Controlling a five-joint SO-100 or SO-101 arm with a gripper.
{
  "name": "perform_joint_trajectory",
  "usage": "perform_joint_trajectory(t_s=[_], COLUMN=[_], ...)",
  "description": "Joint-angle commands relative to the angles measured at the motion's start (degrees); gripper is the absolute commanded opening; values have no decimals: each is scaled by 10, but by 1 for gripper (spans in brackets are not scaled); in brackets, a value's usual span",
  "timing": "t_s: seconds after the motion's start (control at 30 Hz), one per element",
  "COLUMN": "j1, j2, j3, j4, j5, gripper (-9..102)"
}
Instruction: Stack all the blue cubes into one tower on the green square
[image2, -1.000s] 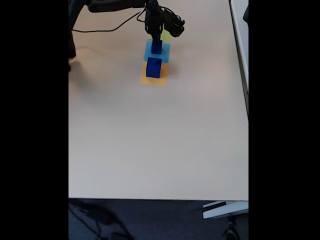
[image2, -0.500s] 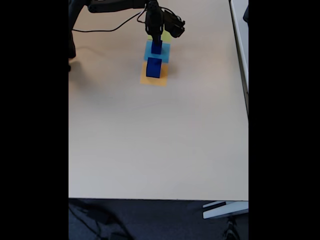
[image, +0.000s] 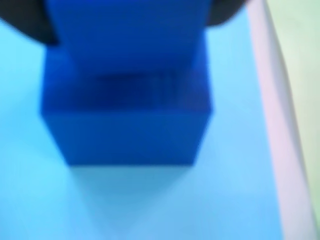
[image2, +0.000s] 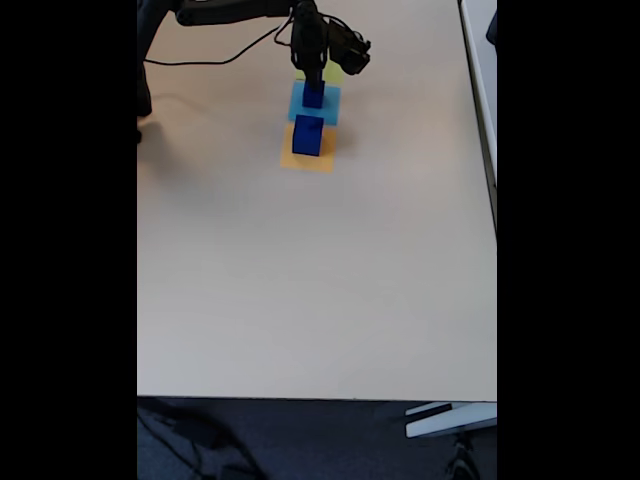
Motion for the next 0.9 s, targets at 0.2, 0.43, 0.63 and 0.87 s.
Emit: perform_joint_trajectory(t_s=[0.2,0.43,0.63,0.87], j1=[6,6,1,0], j2=[54,54,54,54], j3=[-11,-4,4,9], j4=[-14,-14,-15,-18], j5=[-11,-7,3,3], gripper=[0,0,0,1])
